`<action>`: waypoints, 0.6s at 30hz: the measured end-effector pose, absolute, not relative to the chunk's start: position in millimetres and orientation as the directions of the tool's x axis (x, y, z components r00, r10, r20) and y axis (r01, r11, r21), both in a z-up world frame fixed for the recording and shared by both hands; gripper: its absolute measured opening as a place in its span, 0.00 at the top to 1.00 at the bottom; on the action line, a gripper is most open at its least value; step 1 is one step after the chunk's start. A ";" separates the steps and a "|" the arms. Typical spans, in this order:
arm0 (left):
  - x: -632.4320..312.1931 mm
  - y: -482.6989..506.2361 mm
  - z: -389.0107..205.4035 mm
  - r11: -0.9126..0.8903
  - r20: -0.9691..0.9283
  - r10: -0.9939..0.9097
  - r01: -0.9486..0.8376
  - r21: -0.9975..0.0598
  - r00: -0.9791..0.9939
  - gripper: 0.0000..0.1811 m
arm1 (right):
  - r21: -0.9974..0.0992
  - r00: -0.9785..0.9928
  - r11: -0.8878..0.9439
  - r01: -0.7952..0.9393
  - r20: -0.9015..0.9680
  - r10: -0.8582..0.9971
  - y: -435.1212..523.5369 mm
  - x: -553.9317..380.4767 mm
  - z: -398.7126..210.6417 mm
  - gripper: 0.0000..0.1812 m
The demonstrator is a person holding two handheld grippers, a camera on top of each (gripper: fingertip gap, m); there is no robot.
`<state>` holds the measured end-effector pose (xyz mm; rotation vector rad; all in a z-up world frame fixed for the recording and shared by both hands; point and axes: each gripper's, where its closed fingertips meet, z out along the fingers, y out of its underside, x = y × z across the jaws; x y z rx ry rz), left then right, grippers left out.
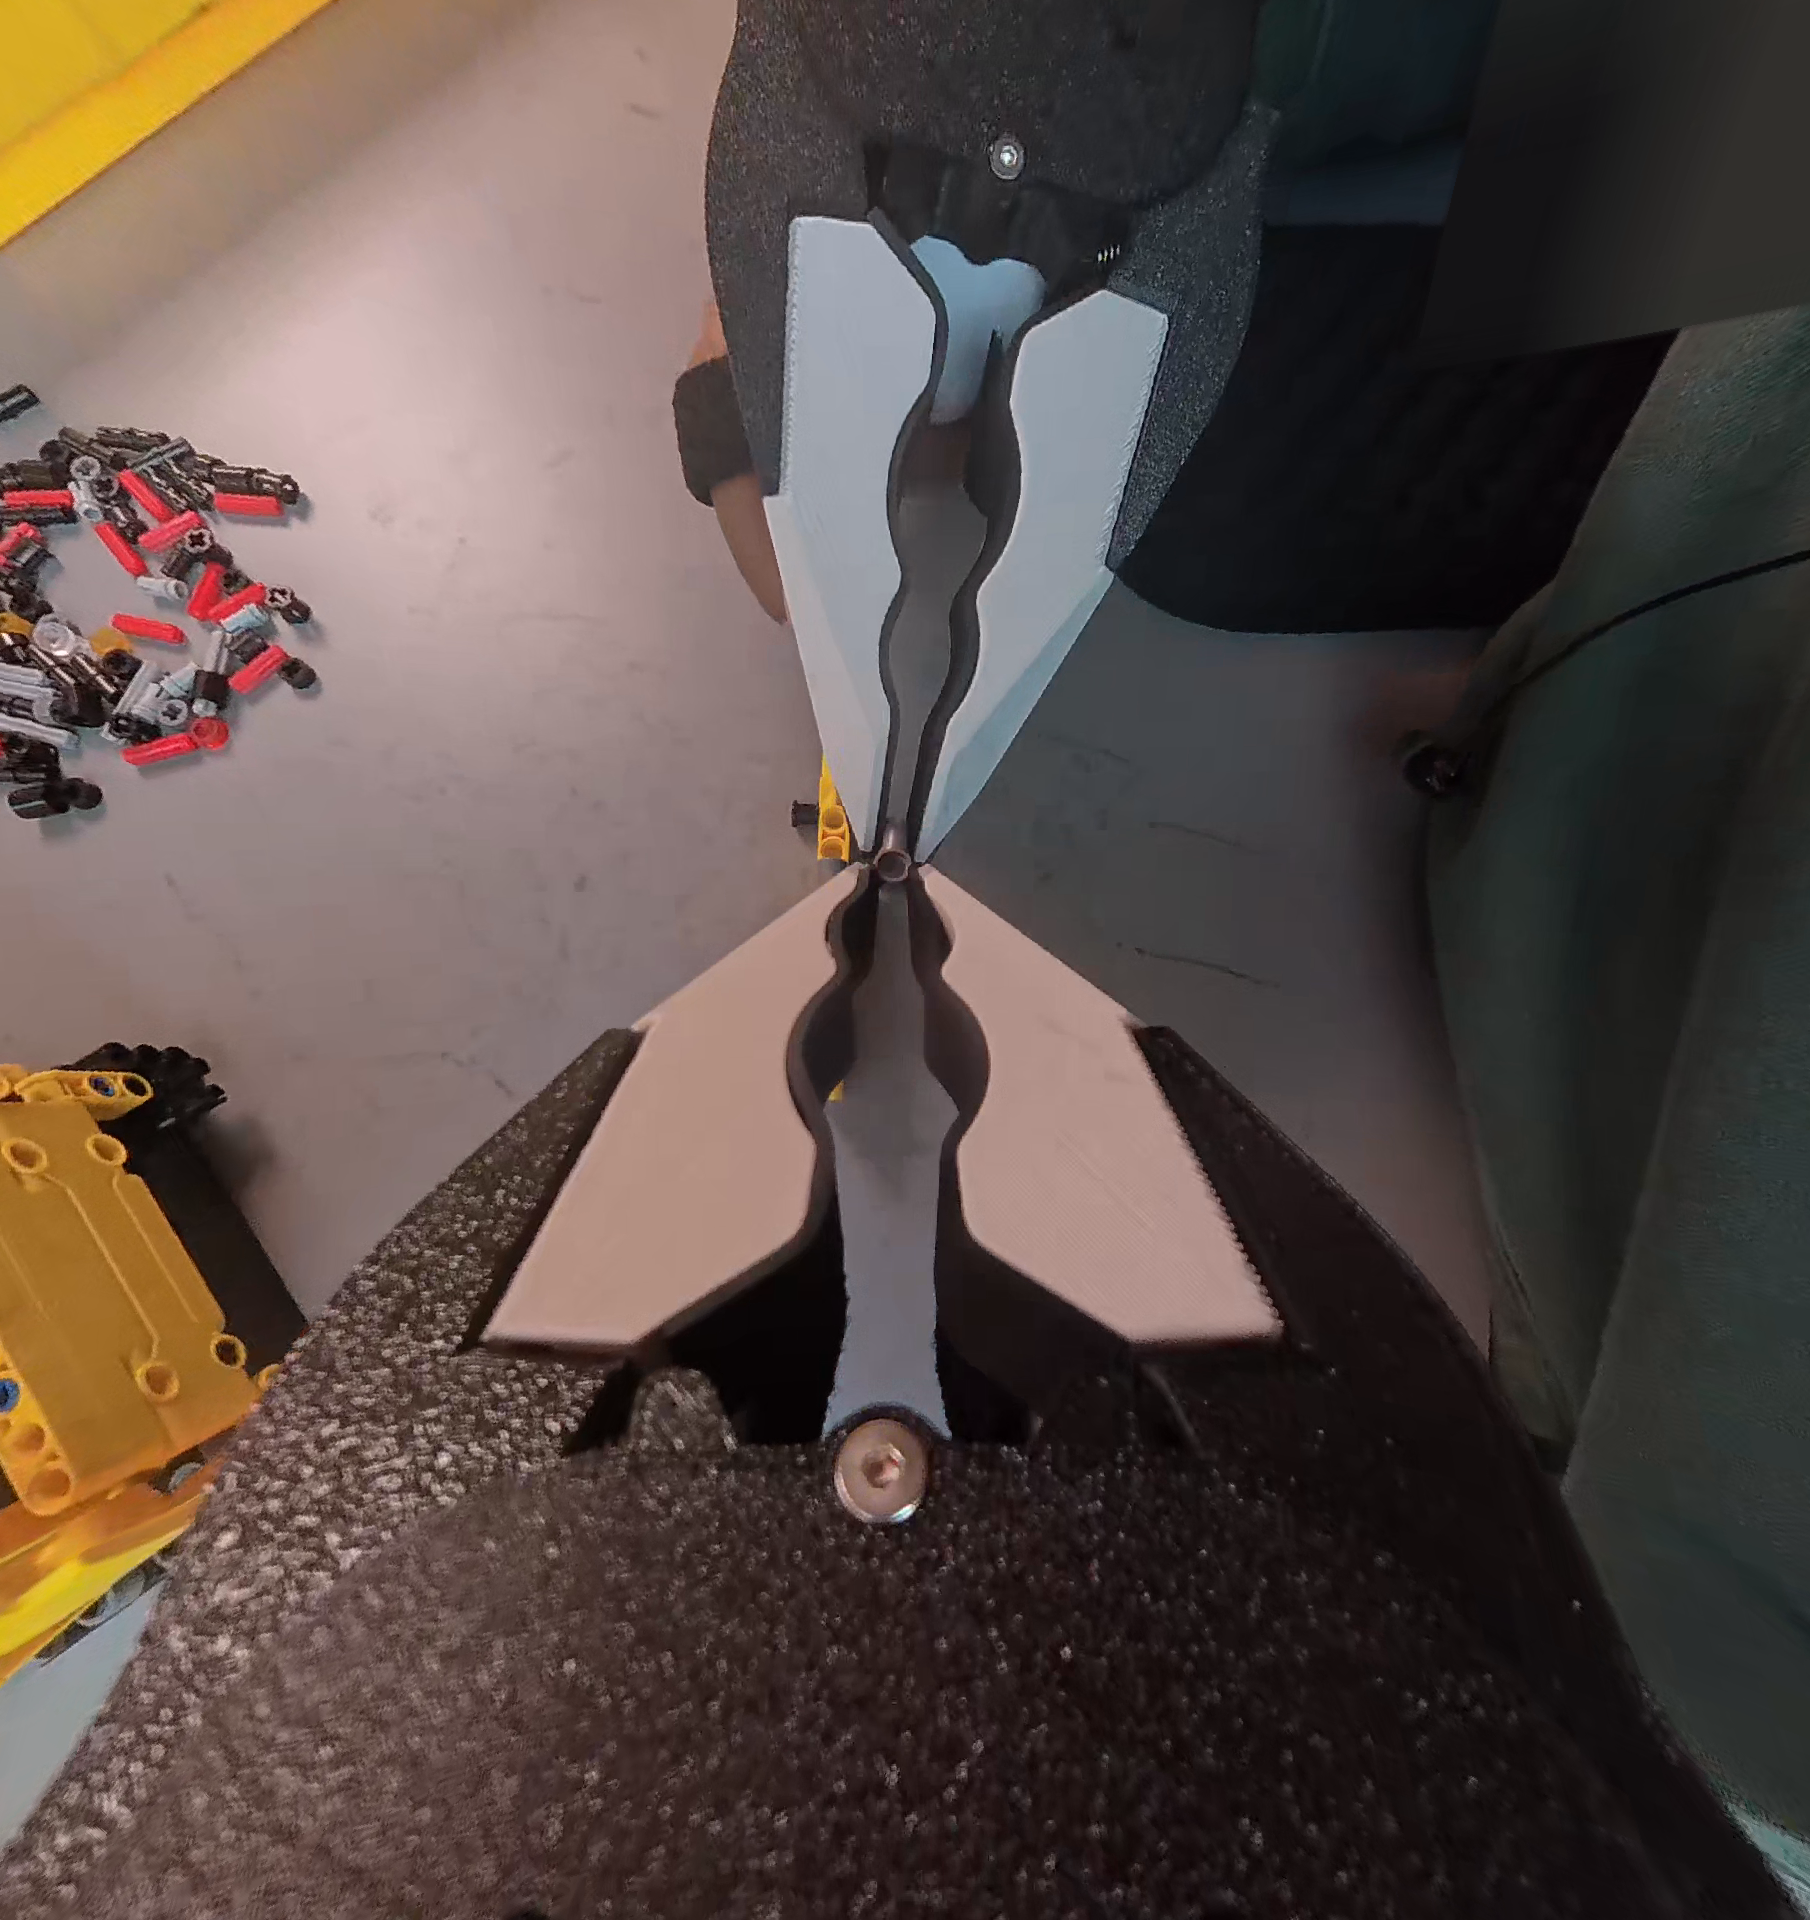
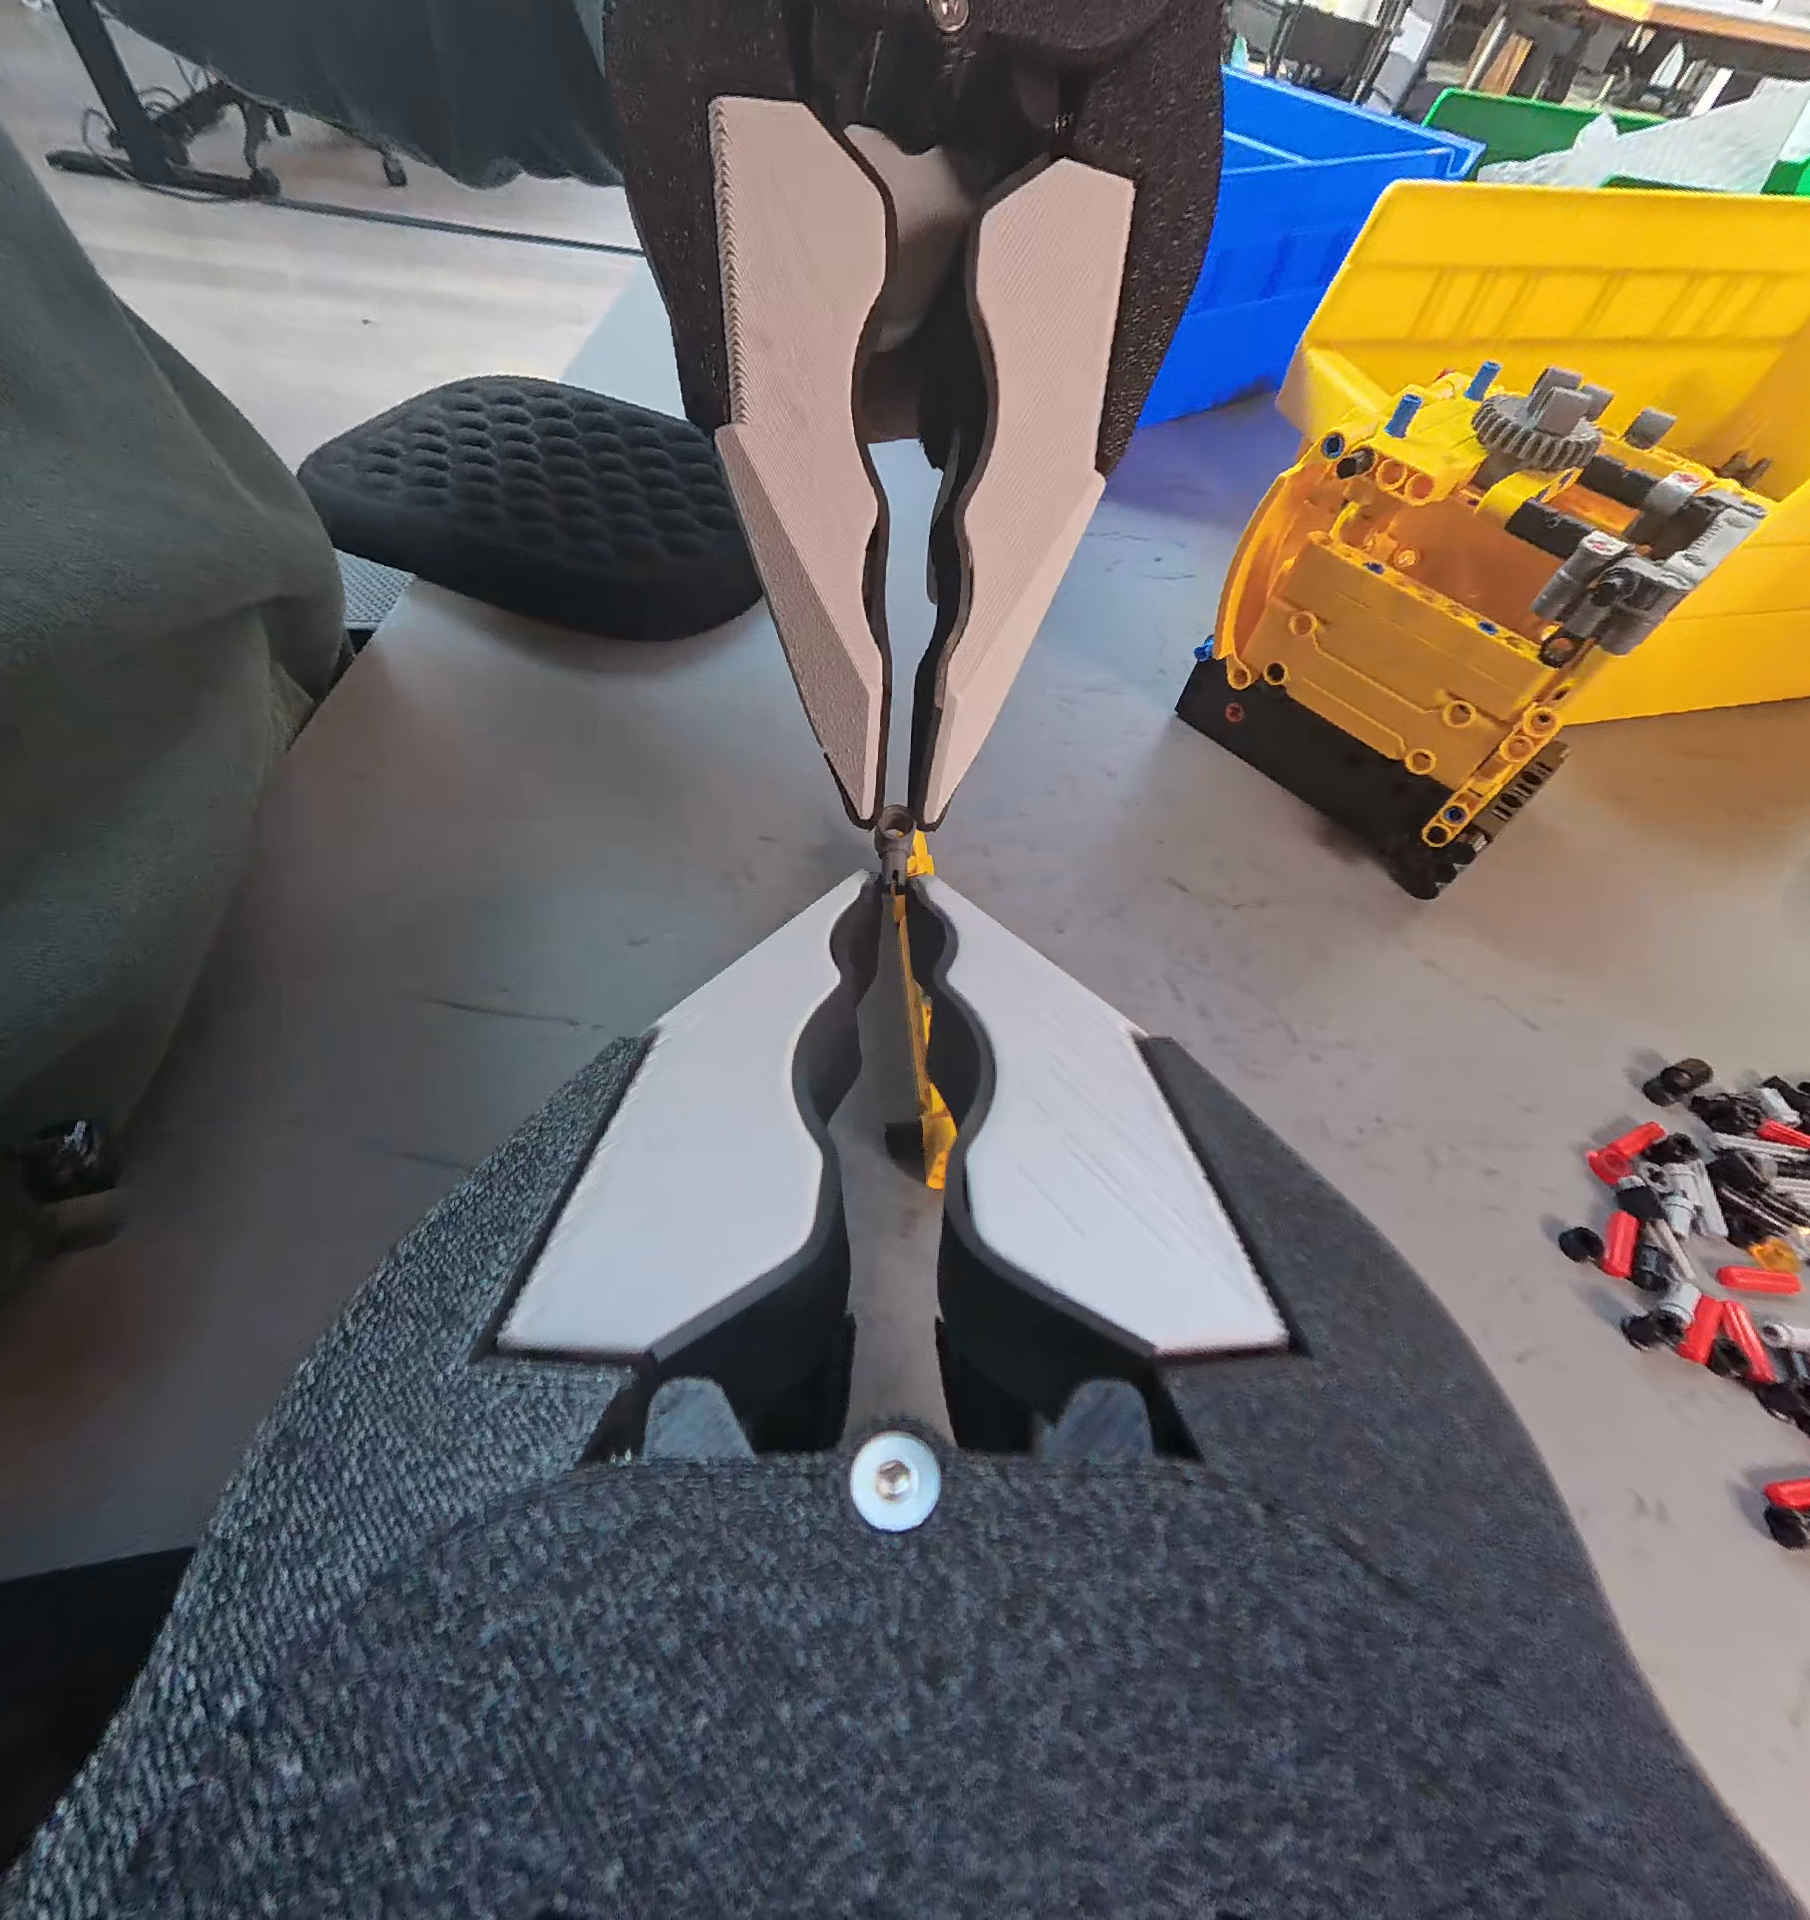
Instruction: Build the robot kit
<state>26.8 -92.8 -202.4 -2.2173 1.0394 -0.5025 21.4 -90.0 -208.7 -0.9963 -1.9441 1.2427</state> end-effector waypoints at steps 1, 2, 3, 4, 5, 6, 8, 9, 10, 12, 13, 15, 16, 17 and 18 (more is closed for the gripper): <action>27.0 -93.0 -202.3 -0.489 0.071 -0.783 -0.542 -0.684 0.618 0.97 | -0.925 -0.525 0.275 0.260 0.104 0.845 -90.0 21.6 -208.4 0.98; 27.5 -93.3 -201.9 -0.488 0.071 -0.782 -0.537 -0.688 0.619 0.97 | -0.927 -0.526 0.276 0.255 0.107 0.844 -90.3 22.0 -207.9 0.98; 27.9 -92.7 -200.7 -0.485 0.069 -0.780 -0.530 -0.695 0.622 0.97 | -0.929 -0.525 0.275 0.248 0.110 0.844 -90.0 22.1 -206.8 0.98; 28.2 -92.0 -198.9 -0.478 0.065 -0.778 -0.521 -0.707 0.625 0.97 | -0.933 -0.522 0.270 0.238 0.112 0.846 -89.1 22.2 -204.9 0.98; 28.8 -91.3 -196.7 -0.469 0.061 -0.777 -0.510 -0.721 0.627 0.97 | -0.939 -0.520 0.261 0.223 0.112 0.847 -88.4 22.6 -202.2 0.98; 29.4 -91.1 -194.1 -0.458 0.059 -0.777 -0.498 -0.736 0.627 0.97 | -0.946 -0.519 0.251 0.206 0.112 0.847 -88.1 23.3 -198.8 0.98; 32.0 -92.0 -190.1 -0.447 0.068 -0.777 -0.473 -0.759 0.626 0.96 | -0.960 -0.526 0.229 0.163 0.112 0.843 -89.7 25.3 -190.9 0.98; 33.0 -92.5 -189.6 -0.443 0.067 -0.778 -0.469 -0.764 0.625 0.96 | -0.966 -0.529 0.215 0.141 0.110 0.841 -90.8 26.1 -186.2 0.98; 34.5 -93.0 -188.4 -0.434 0.066 -0.780 -0.463 -0.773 0.622 0.95 | -0.969 -0.534 0.209 0.128 0.111 0.838 -92.0 27.0 -183.5 0.98; 36.9 -94.0 -184.9 -0.418 0.065 -0.785 -0.450 -0.789 0.616 0.96 | -0.973 -0.541 0.203 0.113 0.111 0.833 -92.8 28.5 -180.5 0.98; 37.7 -94.4 -183.0 -0.414 0.069 -0.786 -0.441 -0.796 0.614 0.96 | -0.976 -0.546 0.190 0.106 0.103 0.832 -93.3 29.2 -178.5 0.98; 38.1 -94.9 -181.2 -0.415 0.079 -0.787 -0.430 -0.802 0.613 0.96 | -0.979 -0.550 0.176 0.103 0.092 0.830 -93.7 29.7 -177.1 0.98; 38.2 -95.0 -180.9 -0.411 0.077 -0.788 -0.428 -0.805 0.611 0.96 | -0.979 -0.552 0.175 0.101 0.092 0.829 -94.0 29.8 -176.7 0.98; 38.6 -95.3 -180.4 -0.407 0.077 -0.789 -0.425 -0.808 0.609 0.96 | -0.980 -0.557 0.172 0.099 0.089 0.826 -94.6 30.4 -176.4 0.98; 38.8 -95.6 -179.9 -0.406 0.081 -0.789 -0.419 -0.812 0.609 0.95 | -0.981 -0.561 0.166 0.099 0.083 0.824 -95.0 31.0 -176.0 0.98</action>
